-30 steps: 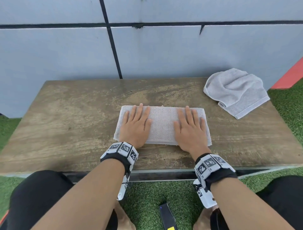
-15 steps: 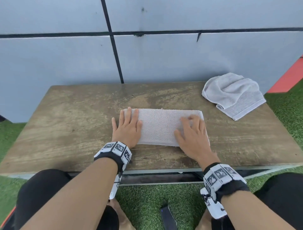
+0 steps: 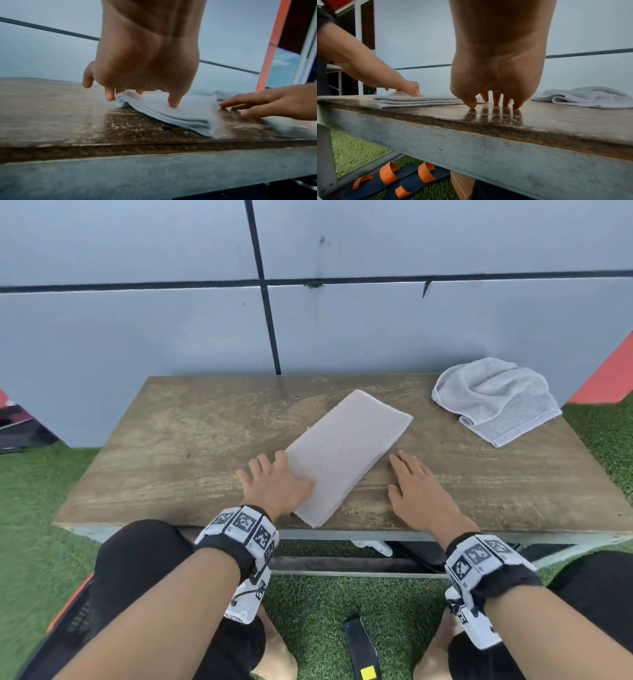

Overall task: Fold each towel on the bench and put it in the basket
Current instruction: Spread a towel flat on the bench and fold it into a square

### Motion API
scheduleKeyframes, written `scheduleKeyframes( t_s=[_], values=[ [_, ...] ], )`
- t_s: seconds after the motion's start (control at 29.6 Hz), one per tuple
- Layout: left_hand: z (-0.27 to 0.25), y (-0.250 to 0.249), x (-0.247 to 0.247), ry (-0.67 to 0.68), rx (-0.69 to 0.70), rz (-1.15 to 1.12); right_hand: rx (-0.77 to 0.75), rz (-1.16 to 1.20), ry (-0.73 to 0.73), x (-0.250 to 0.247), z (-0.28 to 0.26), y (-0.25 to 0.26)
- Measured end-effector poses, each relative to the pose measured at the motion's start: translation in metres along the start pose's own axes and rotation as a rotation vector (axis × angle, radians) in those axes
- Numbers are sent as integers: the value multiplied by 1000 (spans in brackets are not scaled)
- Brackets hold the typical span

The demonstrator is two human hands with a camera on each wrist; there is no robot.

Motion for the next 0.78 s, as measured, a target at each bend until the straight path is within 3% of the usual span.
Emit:
scheduleKeyframes(
  t_s=[0.2,0.34,0.4,0.47,0.57,0.64,0.78],
  values=[
    [-20,10,5,-1,319,-304,-51,94,97,14,-7,10],
    [-26,12,18,161,456,-128,-106,70,134,21,-23,17],
    [-30,14,20,181,451,-32,-128,-8,166,26,-31,21],
    [-30,13,20,141,460,-86,-131,-115,184,32,-35,24],
    [-34,5,23,93,489,-229,-104,-128,104,37,-37,30],
    [-40,0,27,105,516,-306,-102,-32,11,39,-39,33],
    [-51,-2,20,6,581,-354,-173,164,-127,38,-44,27]
  ],
)
Point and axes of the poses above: each hand's wrist, its own z-axis towards the middle knuckle, its own x-axis out of the palm, y = z × x, the point moved 6 cm from there along z, towards the middle knuckle, and after that the axes turned 9 degrees about y, right-handed, at the moved point
